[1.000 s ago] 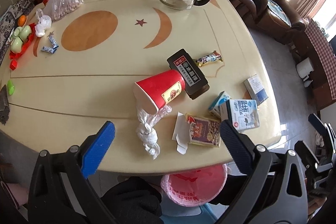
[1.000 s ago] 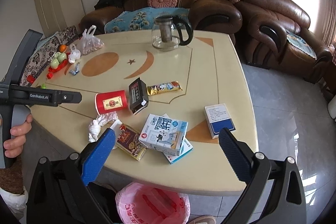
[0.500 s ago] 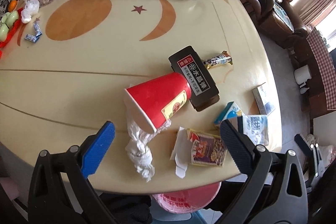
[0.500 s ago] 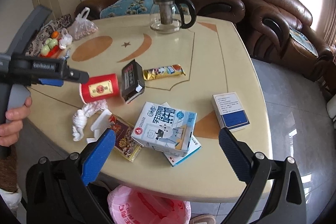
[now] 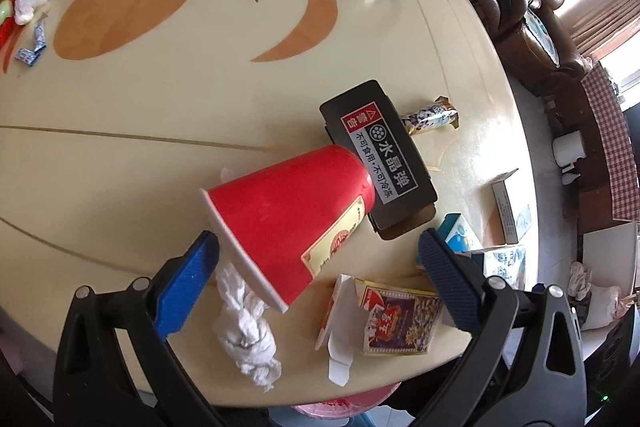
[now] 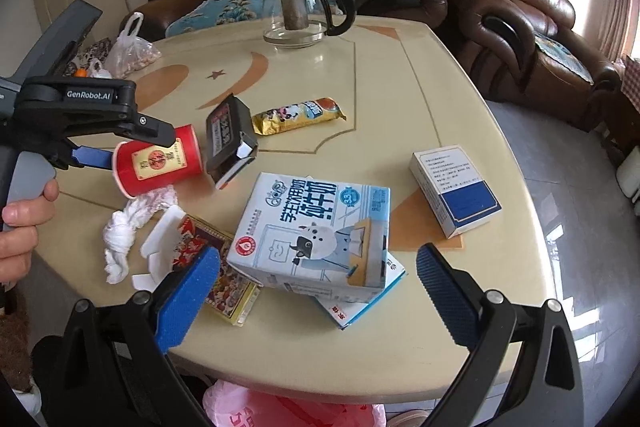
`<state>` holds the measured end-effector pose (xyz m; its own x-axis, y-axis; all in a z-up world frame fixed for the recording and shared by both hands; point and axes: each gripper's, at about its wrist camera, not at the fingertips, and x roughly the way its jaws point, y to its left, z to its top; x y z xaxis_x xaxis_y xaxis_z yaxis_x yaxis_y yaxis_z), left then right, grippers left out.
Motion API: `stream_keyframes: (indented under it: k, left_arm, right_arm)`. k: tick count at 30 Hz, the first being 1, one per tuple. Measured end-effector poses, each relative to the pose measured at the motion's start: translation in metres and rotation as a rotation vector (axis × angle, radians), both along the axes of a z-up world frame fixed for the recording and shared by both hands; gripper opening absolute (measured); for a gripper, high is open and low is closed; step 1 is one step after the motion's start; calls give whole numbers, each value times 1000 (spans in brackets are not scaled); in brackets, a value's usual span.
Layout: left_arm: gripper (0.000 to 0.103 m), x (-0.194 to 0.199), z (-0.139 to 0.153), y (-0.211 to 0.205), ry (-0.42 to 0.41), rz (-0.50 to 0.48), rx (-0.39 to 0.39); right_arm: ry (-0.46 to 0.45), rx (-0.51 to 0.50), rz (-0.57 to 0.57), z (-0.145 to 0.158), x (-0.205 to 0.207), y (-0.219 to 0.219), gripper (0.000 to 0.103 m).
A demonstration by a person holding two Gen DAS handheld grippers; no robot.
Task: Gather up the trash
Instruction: 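Reach the left tool to the red paper cup while the right tool approaches the milk carton, then grasp the red cup with the left tool while the right tool grasps the milk carton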
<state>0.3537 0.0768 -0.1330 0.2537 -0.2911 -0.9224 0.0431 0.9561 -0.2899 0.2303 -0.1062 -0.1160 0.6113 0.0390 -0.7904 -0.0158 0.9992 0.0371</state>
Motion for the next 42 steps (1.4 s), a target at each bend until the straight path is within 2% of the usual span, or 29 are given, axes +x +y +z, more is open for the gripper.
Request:
stream_keyframes:
  k: [9, 15, 22, 26, 29, 33, 35, 42]
  left_arm:
    - [98, 12, -14, -2, 13, 5, -34]
    - [96, 18, -20, -3, 27, 3, -73]
    - [80, 22, -31, -2, 67, 10, -120]
    - [64, 24, -37, -4, 83, 10, -135]
    - [57, 24, -37, -5, 76, 6, -127]
    - [50, 23, -36, -5, 77, 5, -138]
    - [28, 20, -34, -3, 79, 2, -152]
    - [26, 17, -32, 1, 65, 8, -159]
  right_arm:
    - [8, 3, -37, -19, 10, 3, 97]
    - [2, 62, -71, -27, 16, -4, 97]
    - [10, 113, -93, -34, 26, -10, 97]
    - [-36, 107, -118, -32, 23, -10, 96]
    - [-66, 105, -118, -29, 22, -10, 89]
    - [-88, 108, -110, -28, 22, -12, 86]
    - [-108, 94, -108, -26, 19, -13, 85]
    - [-154, 71, -102, -19, 15, -16, 84]
